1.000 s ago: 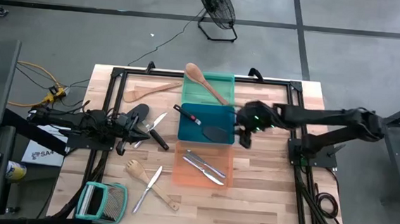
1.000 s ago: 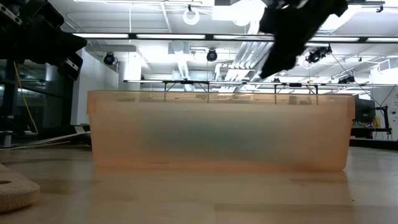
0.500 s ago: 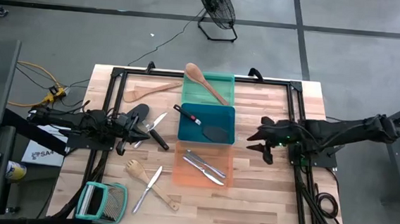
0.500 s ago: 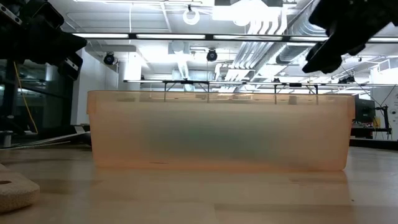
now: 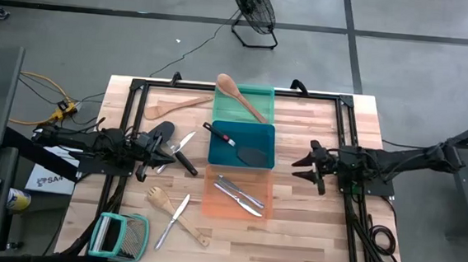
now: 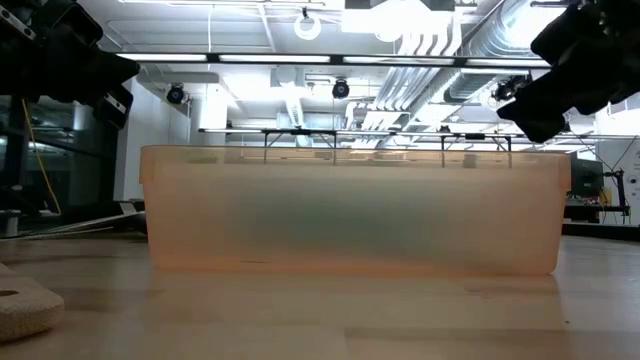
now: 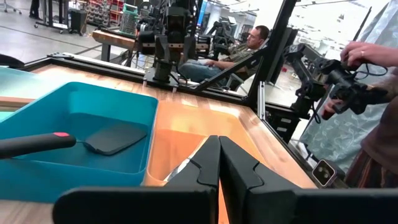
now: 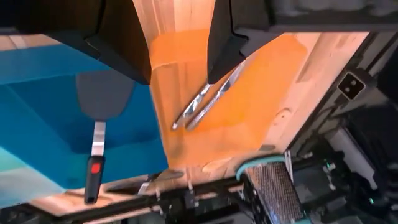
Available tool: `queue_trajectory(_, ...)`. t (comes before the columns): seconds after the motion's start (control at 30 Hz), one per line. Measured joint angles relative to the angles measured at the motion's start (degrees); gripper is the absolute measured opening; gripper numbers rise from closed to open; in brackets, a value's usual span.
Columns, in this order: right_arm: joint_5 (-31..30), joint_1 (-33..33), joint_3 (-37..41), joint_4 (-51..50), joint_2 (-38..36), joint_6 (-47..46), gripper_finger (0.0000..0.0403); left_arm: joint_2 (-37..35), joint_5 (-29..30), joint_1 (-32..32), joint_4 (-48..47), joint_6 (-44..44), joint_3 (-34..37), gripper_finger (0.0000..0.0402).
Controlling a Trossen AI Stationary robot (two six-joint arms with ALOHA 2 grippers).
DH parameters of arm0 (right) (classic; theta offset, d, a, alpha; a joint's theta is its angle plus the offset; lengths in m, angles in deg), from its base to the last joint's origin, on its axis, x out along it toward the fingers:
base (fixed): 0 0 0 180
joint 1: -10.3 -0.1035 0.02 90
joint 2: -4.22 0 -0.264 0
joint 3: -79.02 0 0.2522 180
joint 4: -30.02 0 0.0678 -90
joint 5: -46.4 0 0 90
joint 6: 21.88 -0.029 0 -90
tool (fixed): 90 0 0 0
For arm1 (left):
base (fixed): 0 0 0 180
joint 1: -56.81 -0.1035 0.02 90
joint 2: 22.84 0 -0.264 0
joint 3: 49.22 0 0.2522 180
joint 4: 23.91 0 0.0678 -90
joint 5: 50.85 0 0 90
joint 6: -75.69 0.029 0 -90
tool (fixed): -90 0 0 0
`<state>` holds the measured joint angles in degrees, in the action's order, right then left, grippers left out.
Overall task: Pick & Place Kitchen Items
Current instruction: Put the silver knife into the orange bin
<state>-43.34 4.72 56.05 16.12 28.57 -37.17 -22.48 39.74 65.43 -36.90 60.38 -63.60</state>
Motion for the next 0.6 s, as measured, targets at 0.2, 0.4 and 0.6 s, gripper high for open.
queue_trajectory(0.2,-0.07,1.55,2.06,-0.02,-6.5,0.07,0.0149,-0.02,0.02,0.0,0.0,0.0,0.0,0.0)
queue_trajectory(0.4,0.33,1.61,3.98,-0.48,-11.92,0.08,0.0149,-0.01,0.01,0.01,0.0,0.0,0.0,0.0)
queue_trajectory(0.6,3.17,1.61,5.37,-0.44,-16.47,0.57,0.0149,0.0,0.02,0.01,0.0,0.0,0.0,0.0)
